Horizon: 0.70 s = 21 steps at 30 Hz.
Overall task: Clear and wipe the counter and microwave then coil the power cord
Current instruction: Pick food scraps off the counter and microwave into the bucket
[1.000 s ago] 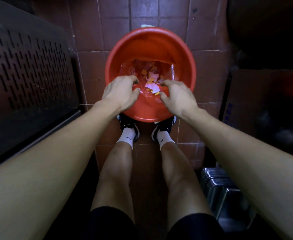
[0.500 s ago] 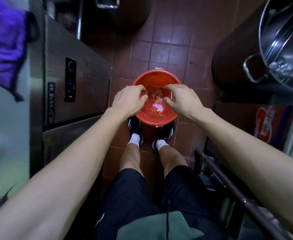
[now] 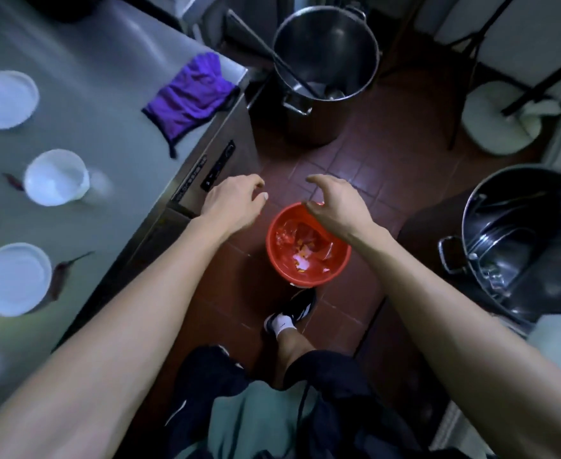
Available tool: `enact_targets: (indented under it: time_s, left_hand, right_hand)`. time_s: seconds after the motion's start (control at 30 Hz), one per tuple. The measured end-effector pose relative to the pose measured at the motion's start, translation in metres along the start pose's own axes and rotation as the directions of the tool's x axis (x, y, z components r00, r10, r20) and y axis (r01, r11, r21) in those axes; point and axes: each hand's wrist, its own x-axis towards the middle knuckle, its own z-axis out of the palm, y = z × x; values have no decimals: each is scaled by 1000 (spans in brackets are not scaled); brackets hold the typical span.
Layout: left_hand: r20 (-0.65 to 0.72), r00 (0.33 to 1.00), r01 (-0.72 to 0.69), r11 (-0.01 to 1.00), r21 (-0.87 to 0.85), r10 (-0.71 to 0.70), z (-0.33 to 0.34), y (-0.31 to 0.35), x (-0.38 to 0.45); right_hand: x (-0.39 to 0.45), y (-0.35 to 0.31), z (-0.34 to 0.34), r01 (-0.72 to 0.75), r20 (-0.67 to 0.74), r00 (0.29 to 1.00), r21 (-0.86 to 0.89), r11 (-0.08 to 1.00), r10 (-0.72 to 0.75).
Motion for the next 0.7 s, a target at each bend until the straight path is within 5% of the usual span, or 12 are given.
enact_targets:
  time_s: [0.7]
  left_hand:
    - [-368,866,256,933,-254,-338,-53,-210,-314]
  right_hand:
    - [-143,-273,114,419,24,908,-19,908,-419]
